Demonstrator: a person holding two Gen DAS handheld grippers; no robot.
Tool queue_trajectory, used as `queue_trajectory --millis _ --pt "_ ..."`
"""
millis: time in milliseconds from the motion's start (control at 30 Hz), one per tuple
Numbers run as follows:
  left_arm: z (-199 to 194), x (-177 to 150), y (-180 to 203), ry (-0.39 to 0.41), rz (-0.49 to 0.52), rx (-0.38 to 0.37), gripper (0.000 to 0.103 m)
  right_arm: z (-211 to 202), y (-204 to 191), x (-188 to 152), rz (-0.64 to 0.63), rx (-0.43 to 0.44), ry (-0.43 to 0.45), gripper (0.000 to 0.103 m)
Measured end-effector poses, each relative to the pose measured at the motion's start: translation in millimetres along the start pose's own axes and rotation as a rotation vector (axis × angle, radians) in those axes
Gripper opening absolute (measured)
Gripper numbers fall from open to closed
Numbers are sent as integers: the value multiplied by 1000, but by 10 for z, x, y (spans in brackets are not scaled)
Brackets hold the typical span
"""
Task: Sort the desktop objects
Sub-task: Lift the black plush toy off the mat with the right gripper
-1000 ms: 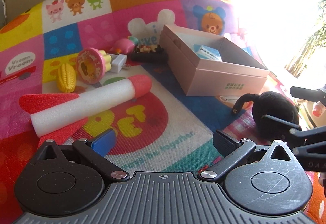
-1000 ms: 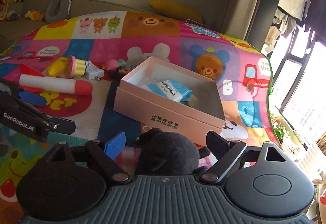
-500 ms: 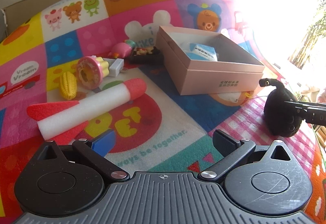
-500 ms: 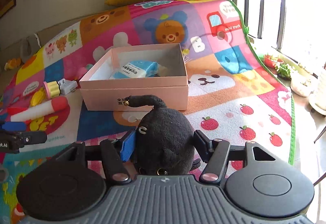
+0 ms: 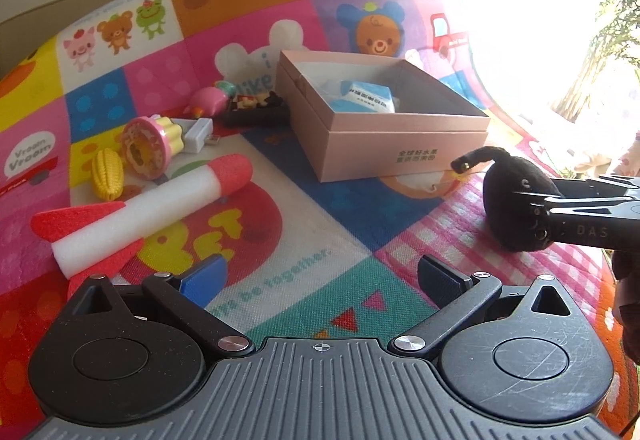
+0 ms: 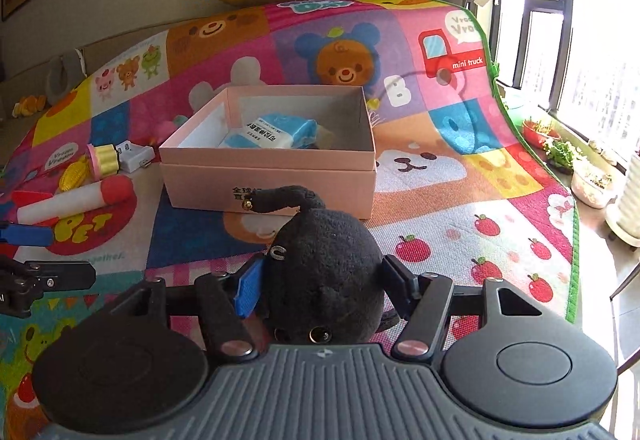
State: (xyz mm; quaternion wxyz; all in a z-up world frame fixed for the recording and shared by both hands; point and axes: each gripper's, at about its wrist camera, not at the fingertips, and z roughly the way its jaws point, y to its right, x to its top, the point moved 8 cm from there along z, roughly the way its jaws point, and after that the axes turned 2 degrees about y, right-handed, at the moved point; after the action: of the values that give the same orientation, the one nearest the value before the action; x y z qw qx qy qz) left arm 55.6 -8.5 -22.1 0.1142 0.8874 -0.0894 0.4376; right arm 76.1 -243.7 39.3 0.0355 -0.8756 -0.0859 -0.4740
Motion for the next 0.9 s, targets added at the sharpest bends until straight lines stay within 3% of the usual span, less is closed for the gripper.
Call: queue_trajectory --millis 100,167,333,467,533,600,700,800,900 --pt "-41 -9 -27 6 -2 -2 103 74 -164 50 -83 -37 1 60" --pt "-80 -9 -71 15 -6 3 103 78 -284 117 -94 -12 -5 58" --pt "-193 9 -150 38 -3 -4 103 0 -529 320 93 222 -34 58" --pt "-225 4 -43 41 6 -76 103 76 -633 337 296 419 -110 58" --pt "-203 -10 68 34 26 -108 103 167 -649 241 367 474 -163 58" --pt "-158 -30 196 21 55 -132 103 240 -623 119 408 478 -196 61" --pt "-73 -50 377 0 86 -168 103 187 -506 34 434 470 -169 66" --pt "7 -57 584 -12 116 -214 103 63 -374 57 367 378 -103 78" --pt "48 -55 779 -17 155 -254 103 -2 -239 73 319 300 -65 83"
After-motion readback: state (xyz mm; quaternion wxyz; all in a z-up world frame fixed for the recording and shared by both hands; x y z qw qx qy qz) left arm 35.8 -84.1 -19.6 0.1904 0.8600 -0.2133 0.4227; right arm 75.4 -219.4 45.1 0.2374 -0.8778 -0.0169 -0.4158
